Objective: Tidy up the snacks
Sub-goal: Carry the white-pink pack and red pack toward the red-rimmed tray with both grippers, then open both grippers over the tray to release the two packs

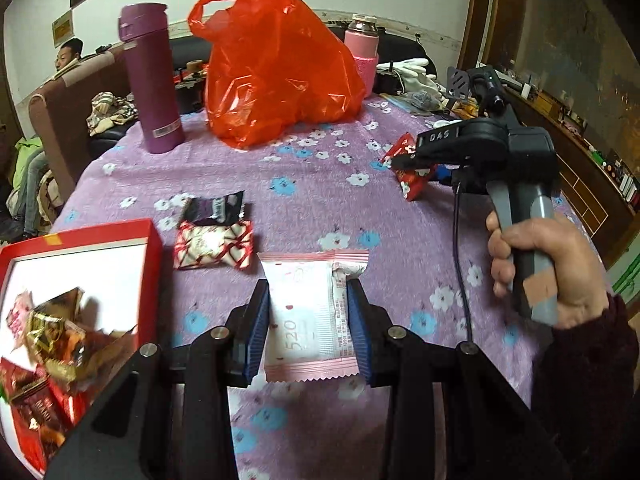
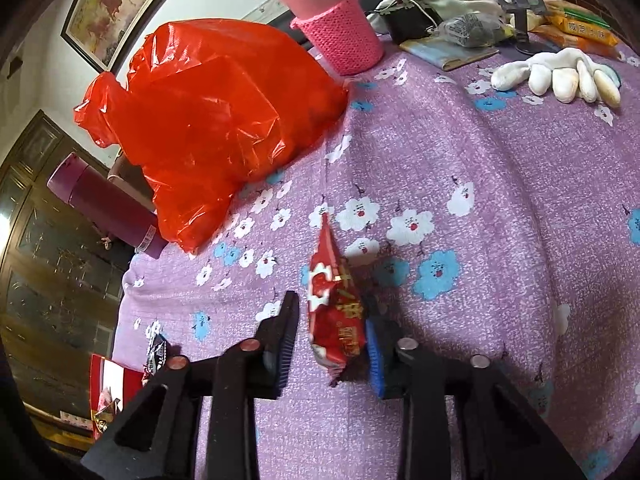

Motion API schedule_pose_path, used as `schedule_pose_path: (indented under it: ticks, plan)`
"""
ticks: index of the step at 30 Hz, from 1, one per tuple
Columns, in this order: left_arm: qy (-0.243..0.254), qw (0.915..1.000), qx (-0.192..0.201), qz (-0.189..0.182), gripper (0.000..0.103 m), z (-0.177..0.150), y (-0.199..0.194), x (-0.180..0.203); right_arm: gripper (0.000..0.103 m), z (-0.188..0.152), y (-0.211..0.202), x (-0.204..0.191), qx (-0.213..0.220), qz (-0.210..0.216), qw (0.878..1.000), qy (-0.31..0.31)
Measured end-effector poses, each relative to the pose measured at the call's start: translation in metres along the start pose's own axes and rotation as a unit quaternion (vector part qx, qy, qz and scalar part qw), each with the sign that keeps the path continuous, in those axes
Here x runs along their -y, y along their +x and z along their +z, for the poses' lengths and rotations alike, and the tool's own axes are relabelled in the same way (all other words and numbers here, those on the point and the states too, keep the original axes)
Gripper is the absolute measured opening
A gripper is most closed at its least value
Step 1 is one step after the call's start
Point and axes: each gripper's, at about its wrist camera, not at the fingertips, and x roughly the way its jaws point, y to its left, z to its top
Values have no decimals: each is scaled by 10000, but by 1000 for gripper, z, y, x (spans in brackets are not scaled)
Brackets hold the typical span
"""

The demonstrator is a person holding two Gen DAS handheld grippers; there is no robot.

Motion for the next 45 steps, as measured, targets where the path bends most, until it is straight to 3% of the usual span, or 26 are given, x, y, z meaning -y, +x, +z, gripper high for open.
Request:
schedule_pose_path:
  ticks: [11, 15, 27, 34, 45]
  plan:
    - [-16, 9992, 364, 153, 35, -12, -31, -19, 23, 0, -22, 3, 365, 604, 9974, 156]
    - [-88, 9984, 511, 206, 35, -18, -46, -34, 23, -6, -27, 0, 328, 1126, 9927, 276]
    - [-343, 9926, 947, 677, 35, -37, -79, -87, 23, -73, -49, -90, 220, 1498, 9865, -629]
    - [-573, 9874, 1084, 1002, 35, -49, -92, -121, 23, -121, -29, -154, -234, 1841, 9760, -1142]
    - [-973, 9792, 1187, 1324, 35, -67, -105, -169, 23, -166, -15, -221, -540, 2252, 9587, -1653]
